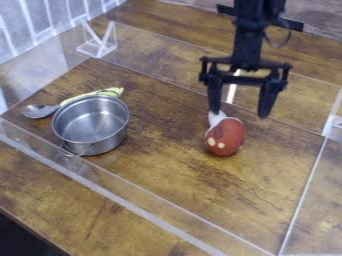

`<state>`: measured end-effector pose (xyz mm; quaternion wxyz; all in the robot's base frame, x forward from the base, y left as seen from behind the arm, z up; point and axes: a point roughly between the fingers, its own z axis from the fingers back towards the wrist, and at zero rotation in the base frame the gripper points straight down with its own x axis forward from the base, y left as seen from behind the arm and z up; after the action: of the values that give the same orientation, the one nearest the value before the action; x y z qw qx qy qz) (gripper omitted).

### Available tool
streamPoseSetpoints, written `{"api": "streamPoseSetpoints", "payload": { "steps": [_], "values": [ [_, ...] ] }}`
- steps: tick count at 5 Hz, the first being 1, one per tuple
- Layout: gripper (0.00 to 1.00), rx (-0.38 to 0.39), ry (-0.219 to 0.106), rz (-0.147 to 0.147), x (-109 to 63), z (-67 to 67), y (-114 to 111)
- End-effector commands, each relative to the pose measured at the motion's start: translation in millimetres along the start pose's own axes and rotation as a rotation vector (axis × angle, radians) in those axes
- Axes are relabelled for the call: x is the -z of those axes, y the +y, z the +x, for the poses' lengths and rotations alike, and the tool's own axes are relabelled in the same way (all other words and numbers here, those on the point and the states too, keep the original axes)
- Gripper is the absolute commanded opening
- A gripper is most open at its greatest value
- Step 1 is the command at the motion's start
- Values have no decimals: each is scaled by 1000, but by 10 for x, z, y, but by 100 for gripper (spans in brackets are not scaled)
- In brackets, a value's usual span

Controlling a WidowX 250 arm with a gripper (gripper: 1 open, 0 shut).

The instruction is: Remove the mushroom from the silver pot and put it on the table

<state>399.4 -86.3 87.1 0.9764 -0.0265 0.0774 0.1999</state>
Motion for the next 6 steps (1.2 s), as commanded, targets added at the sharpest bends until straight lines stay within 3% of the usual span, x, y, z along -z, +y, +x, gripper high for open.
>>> {"api": "streamPoseSetpoints", "payload": {
  "steps": [1, 2, 4, 6],
  "values": [
    [100, -21, -60, -66, -262, -24, -61],
    [100, -62, -54, -66, -166, 40, -31],
    [100, -65, -45, -58, -199, -16, 92],
    [100, -46, -59, -101, -626, -132, 285]
  ]
}}
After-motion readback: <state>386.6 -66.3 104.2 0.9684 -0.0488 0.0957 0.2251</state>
